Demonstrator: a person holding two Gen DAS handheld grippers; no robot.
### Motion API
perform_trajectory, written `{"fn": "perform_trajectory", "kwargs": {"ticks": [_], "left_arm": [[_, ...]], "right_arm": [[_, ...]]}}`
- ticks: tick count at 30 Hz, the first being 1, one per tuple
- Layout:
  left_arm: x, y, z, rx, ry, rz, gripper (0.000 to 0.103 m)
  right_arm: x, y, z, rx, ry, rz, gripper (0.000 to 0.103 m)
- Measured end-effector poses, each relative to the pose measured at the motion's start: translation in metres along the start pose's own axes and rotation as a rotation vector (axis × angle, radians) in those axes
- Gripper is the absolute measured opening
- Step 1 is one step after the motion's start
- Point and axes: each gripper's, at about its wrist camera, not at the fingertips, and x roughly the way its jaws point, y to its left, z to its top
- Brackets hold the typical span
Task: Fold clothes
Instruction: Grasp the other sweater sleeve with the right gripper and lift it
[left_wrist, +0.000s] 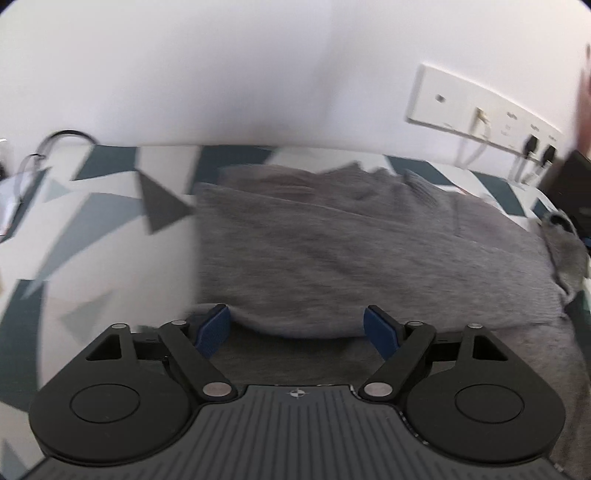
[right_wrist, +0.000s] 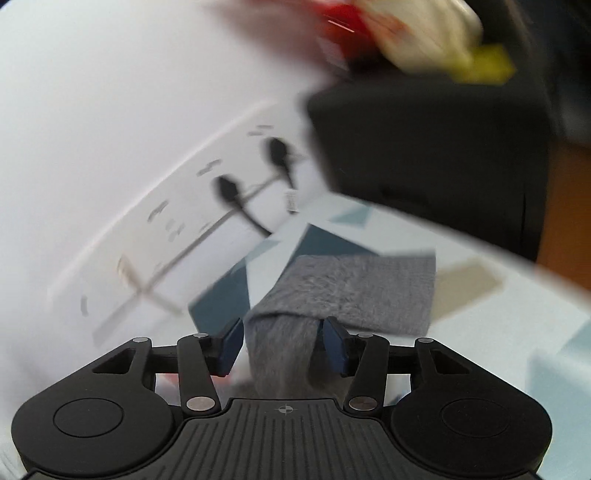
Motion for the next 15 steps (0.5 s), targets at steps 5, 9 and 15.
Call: {"fn": "perform_trajectory", "kwargs": {"ticks": [5, 9, 15], "left_arm": [[0.004, -0.025, -0.002, 0.082, 0.032, -0.028, 0.087], [0.007, -0.025, -0.008, 0.098, 0.07, -0.004, 0.093], [0.003, -0.001, -0.015, -0.03, 0.092, -0.02, 0.093]], "right_arm": [[0.027, -0.033, 0.004, 0.283, 0.015, -0.017, 0.046], [0.036, -0.041, 0.005, 0.374, -0.028, -0.045, 0.045], [0.032, -0.023, 0.018, 0.138, -0.123, -0.073, 0.011]]}}
